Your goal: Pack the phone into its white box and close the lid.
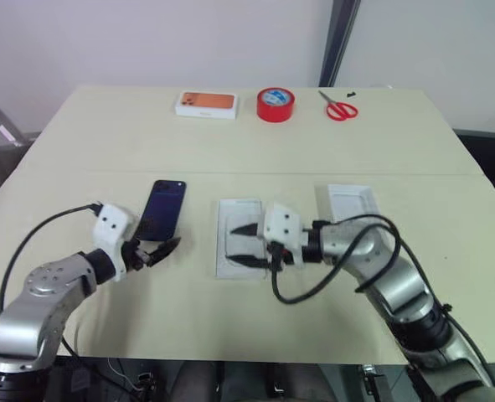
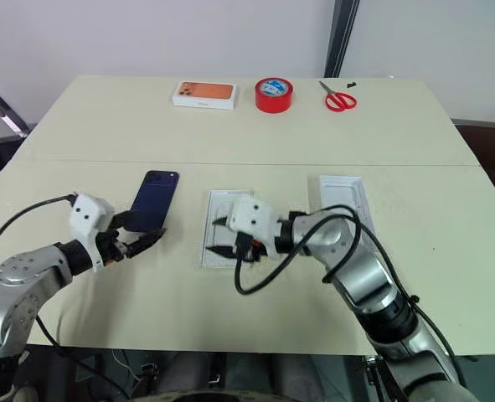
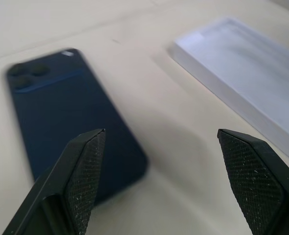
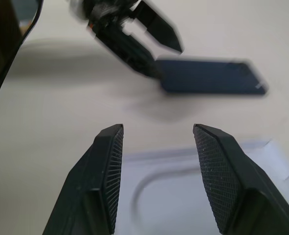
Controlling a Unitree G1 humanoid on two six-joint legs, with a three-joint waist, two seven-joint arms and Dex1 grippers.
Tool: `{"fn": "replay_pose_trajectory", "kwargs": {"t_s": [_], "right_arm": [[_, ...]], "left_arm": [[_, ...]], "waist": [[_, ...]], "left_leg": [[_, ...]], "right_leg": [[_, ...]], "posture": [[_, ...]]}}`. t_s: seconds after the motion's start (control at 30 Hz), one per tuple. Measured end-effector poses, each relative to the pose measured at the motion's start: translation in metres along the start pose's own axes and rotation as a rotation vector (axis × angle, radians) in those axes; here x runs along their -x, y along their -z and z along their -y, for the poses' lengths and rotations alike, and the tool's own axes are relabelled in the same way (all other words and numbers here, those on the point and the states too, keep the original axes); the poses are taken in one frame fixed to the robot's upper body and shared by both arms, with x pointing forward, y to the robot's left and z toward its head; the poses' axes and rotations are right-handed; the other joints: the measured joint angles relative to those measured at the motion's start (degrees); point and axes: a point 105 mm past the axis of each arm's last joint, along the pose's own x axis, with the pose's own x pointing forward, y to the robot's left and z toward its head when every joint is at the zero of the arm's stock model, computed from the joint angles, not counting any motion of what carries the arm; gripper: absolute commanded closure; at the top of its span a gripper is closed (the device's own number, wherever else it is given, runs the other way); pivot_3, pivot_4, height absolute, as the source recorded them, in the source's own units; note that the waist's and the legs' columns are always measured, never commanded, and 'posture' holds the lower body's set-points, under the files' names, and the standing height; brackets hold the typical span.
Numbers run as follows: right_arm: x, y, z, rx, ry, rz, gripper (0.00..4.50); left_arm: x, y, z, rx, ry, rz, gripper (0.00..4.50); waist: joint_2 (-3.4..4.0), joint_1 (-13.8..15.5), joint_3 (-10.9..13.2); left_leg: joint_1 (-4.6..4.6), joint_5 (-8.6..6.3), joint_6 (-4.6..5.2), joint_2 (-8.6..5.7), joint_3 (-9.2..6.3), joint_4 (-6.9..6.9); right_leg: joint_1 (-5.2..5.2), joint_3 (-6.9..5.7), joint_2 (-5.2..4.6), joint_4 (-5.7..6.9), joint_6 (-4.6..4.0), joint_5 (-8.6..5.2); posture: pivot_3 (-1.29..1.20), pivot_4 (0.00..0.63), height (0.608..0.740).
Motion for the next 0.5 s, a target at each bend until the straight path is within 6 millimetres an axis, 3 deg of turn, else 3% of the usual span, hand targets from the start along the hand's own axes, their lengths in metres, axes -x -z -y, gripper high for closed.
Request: {"fn": "replay_pose_trajectory", "kwargs": {"t_s": [0.07, 0.13, 0.37, 0.5], "right_arm": [[-0.01, -0.002, 0.012, -0.003, 0.027, -0.006, 3.41], [-0.02, 0.002, 0.024, 0.007, 0.064, -0.051, 4.44], [-0.061, 0.011, 0.047, 0.063, 0.15, -0.135, 4.44], [-0.084, 0.008, 0.047, 0.122, 0.167, -0.155, 4.44]], "left_arm": [[-0.001, -0.009, -0.017, 0.079, -0.074, 0.027, 0.0], [0.0, -0.012, -0.038, 0.145, -0.172, 0.027, 0.0], [-0.011, -0.003, -0.075, 0.333, -0.336, -0.085, 0.0], [-0.029, -0.003, -0.08, 0.464, -0.313, -0.121, 0.0]], "waist": [[0.0, -0.1, 0.0], [0.0, -0.2, 0.0], [-0.01, -0.2, 0.0], [-0.08, -0.3, 0.0]], "left_leg": [[0.0, 0.0, 0.0, 0.0, 0.0, 0.02], [0.0, 0.0, 0.0, -0.01, 0.01, 0.03], [-0.06, 0.03, -0.05, -0.03, 0.02, 0.09], [-0.19, 0.07, -0.12, -0.04, 0.05, 0.12]], "right_leg": [[-0.01, 0.0, 0.02, 0.03, 0.01, 0.0], [-0.03, 0.0, 0.05, 0.05, 0.01, 0.0], [-0.18, 0.01, 0.08, 0.27, 0.01, 0.01], [-0.45, 0.04, 0.08, 0.58, 0.01, 0.01]], "posture": [[0.0, 0.15, 0.74], [0.0, 0.15, 0.74], [0.0, 0.15, 0.74], [0.0, 0.15, 0.74]]}}
